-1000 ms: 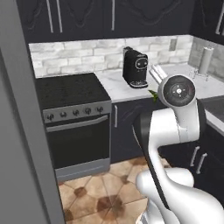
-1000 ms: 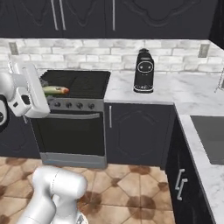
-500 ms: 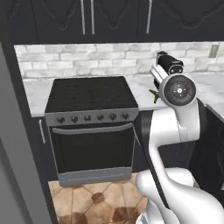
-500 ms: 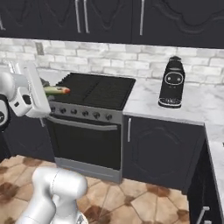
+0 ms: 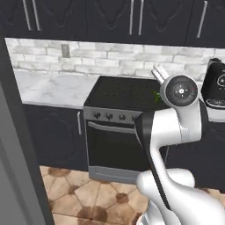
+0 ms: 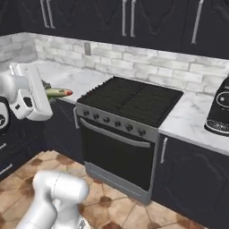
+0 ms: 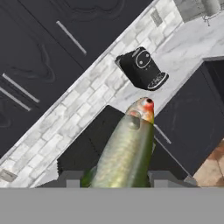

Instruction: Transport the fish from the fridge to the microwave and turn on the microwave.

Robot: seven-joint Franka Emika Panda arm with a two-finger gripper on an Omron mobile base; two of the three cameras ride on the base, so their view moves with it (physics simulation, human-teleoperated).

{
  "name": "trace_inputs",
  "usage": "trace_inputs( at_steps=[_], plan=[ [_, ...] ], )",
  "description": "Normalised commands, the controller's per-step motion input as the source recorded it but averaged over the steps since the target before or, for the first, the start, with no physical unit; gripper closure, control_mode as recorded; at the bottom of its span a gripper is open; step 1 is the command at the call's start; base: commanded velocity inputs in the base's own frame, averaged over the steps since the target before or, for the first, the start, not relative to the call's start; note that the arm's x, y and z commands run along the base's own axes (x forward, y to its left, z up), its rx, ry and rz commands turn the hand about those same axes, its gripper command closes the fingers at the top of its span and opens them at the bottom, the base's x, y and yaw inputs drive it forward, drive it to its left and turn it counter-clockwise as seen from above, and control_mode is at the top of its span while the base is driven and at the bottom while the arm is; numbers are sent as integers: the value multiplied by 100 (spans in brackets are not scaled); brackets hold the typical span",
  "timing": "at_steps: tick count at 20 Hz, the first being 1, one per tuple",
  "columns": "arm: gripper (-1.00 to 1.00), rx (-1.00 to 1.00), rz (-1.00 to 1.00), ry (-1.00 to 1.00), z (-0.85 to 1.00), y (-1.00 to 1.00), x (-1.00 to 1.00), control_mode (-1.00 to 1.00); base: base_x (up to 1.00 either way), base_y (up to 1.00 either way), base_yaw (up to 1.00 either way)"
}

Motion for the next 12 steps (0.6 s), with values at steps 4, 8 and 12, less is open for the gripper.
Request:
trace_inputs(
  at_steps=[4, 8, 12],
  plan=[
    [100, 0, 0, 0, 0, 0, 0, 100, 48, 0, 53],
    [100, 0, 0, 0, 0, 0, 0, 100, 48, -2, 54],
    [100, 0, 0, 0, 0, 0, 0, 100, 48, -15, 52]
  ],
)
